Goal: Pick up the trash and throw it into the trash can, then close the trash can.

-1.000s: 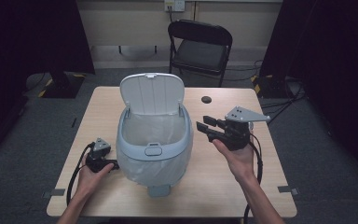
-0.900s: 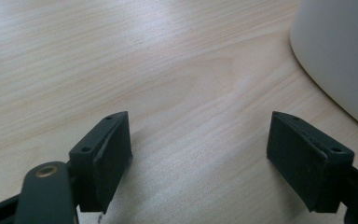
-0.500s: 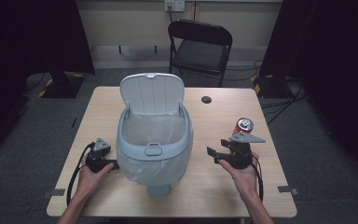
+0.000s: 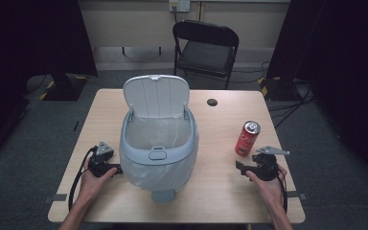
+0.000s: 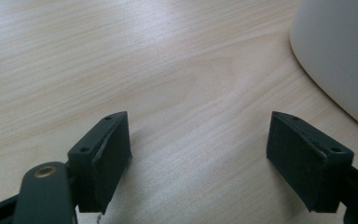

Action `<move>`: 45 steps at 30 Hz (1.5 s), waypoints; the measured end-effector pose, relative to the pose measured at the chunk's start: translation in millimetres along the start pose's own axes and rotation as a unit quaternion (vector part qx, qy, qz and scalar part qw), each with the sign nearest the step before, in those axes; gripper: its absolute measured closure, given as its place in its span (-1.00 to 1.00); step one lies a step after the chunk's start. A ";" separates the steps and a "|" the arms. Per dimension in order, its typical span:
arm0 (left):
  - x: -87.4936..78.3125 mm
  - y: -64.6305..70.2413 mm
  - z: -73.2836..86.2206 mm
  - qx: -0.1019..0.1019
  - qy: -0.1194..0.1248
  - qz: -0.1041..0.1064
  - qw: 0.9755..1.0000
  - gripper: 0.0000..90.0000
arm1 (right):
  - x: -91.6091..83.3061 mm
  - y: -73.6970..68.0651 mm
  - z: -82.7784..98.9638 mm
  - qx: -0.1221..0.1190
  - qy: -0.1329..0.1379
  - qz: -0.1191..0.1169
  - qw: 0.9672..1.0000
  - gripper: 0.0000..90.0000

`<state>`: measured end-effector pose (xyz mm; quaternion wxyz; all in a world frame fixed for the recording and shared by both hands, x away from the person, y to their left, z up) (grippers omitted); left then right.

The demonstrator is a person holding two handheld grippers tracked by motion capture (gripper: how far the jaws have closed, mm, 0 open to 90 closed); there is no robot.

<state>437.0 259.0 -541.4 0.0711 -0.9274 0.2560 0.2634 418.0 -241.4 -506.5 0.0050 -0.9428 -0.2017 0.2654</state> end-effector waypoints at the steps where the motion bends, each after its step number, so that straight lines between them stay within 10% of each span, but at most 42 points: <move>1: 0.0 0.0 0.0 0.000 0.000 0.000 1.000 -0.53 | 2.8 4.3 -0.4 -0.001 0.002 0.006 1.000 -0.57; 32: 0.1 -0.1 0.0 0.000 0.000 0.002 1.000 -0.53 | 66.5 34.6 -25.7 -0.017 0.047 0.031 0.998 -0.33; 45: 0.1 -5.0 0.9 0.011 -0.009 0.008 1.000 -0.66 | 48.2 19.4 -32.3 -0.003 0.055 0.001 0.998 -0.26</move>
Point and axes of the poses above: each handheld gripper's, and its own axes: x roughly forward along the jaws, z roughly out of its underside, y roughly to its right, the point moved 6 cm from there along x, roughly forward along the jaws, and after that the axes turned 10 degrees about y, right-handed, at the moved point
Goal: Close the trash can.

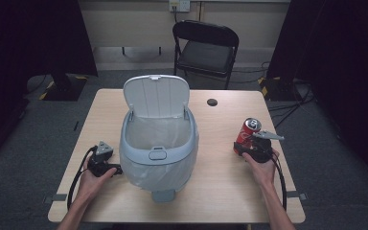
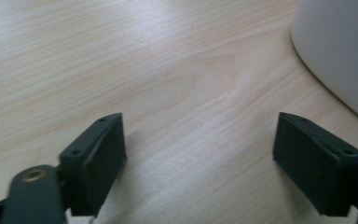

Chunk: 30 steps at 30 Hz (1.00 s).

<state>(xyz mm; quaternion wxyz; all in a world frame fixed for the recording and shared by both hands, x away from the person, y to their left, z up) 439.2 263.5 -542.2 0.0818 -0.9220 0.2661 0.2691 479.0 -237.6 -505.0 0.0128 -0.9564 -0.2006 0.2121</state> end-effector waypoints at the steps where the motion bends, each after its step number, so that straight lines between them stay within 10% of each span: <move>1: 0.1 -1.1 0.2 0.001 0.002 0.005 1.000 -0.69 | -1.3 -3.1 -0.5 0.003 -0.001 -0.006 1.000 -0.26; 30: -1.4 -9.1 2.5 0.003 -0.005 0.010 1.000 -0.83 | -57.3 -81.4 -44.6 -0.016 0.030 -0.145 0.989 -0.25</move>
Point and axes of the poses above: each handheld gripper's, and its own axes: x roughly forward along the jaws, z roughly out of its underside, y roughly to its right, the point moved 6 cm from there along x, roughly forward along the jaws, and after that the axes turned 10 degrees about y, right-handed, at the moved point
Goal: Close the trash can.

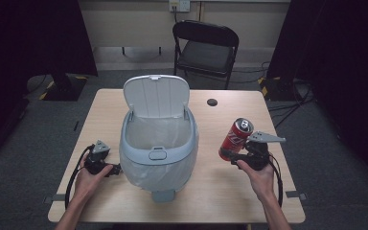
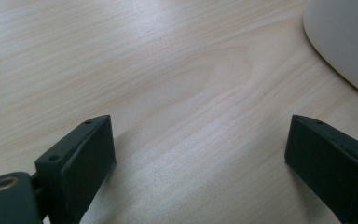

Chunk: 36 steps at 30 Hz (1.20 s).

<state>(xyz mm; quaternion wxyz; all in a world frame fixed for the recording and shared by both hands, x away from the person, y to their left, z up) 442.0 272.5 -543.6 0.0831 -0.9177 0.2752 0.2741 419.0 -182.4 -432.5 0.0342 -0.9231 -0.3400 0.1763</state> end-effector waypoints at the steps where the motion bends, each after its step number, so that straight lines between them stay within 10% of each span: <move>1: 0.0 0.0 0.0 0.000 0.000 0.000 1.000 -0.83 | -1.5 -2.0 -2.6 -0.001 0.004 -0.004 1.000 -0.25; 23: 0.0 0.1 0.0 -0.001 0.000 -0.001 1.000 -0.83 | -45.8 -42.7 -86.9 -0.027 0.071 -0.070 0.995 -0.25; 36: 0.0 0.1 0.0 -0.001 0.000 -0.001 1.000 -0.83 | -47.4 -62.6 -144.2 -0.040 0.121 -0.106 0.986 -0.25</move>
Point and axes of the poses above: each handheld gripper's, and its own axes: x roughly forward along the jaws, z roughly out of its underside, y roughly to its right, the point moved 6 cm from there along x, roughly forward along the jaws, and after that the axes turned 10 degrees about y, right-handed, at the moved point
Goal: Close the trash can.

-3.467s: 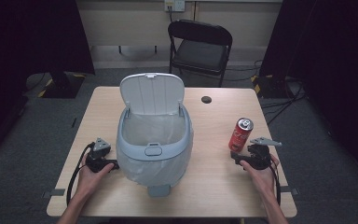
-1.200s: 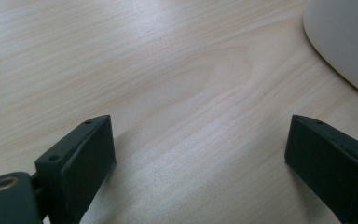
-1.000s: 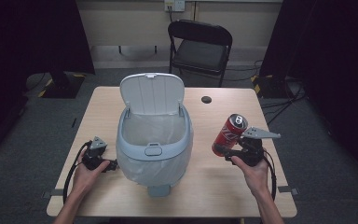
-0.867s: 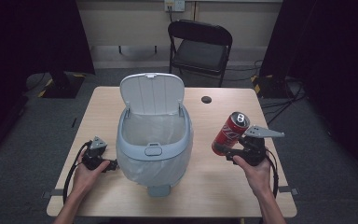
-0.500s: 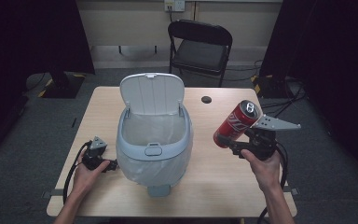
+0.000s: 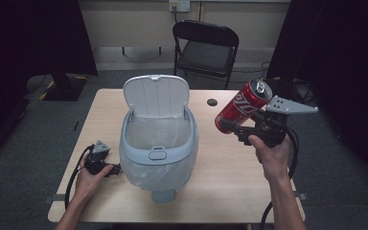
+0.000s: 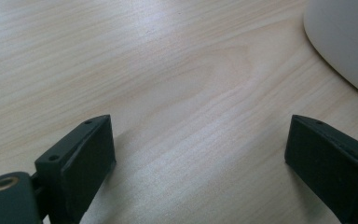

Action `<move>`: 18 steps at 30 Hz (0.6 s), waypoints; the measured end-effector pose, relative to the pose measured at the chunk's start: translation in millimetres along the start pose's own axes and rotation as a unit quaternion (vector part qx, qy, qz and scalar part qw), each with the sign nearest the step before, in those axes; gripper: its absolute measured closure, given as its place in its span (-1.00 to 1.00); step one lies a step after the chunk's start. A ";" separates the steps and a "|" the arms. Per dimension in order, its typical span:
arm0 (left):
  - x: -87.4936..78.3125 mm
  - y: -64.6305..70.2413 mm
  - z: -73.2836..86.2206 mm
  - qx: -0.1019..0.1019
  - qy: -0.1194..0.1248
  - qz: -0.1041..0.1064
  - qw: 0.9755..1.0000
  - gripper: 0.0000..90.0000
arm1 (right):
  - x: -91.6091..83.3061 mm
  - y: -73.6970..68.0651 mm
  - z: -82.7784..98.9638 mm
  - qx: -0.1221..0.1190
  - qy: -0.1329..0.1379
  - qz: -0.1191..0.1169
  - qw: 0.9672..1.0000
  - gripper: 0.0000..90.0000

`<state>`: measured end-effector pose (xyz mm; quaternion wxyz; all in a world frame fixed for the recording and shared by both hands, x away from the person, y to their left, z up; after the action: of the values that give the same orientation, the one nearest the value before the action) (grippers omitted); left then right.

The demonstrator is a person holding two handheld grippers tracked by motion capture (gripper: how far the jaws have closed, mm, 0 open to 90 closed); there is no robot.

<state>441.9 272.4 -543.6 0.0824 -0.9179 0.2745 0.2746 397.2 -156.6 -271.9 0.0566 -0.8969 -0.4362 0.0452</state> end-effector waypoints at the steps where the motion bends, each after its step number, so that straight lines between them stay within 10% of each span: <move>1: 0.0 0.0 0.0 0.000 0.000 0.000 1.000 -0.83 | 0.0 0.0 0.0 0.000 0.000 0.000 1.000 -0.25; 18: 0.0 0.0 0.0 0.000 0.000 -0.001 1.000 -0.83 | 39.0 -50.7 -44.7 -0.029 0.031 -0.077 0.996 -0.25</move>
<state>441.9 272.4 -543.6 0.0824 -0.9180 0.2739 0.2746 387.6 -97.6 -221.8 0.0476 -0.8630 -0.5030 -0.0001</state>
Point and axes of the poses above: each handheld gripper's, and its own axes: x roughly forward along the jaws, z roughly out of its underside, y roughly to its right, the point moved 6 cm from there along x, roughly forward along the jaws, and after that the axes turned 10 degrees about y, right-handed, at the moved point
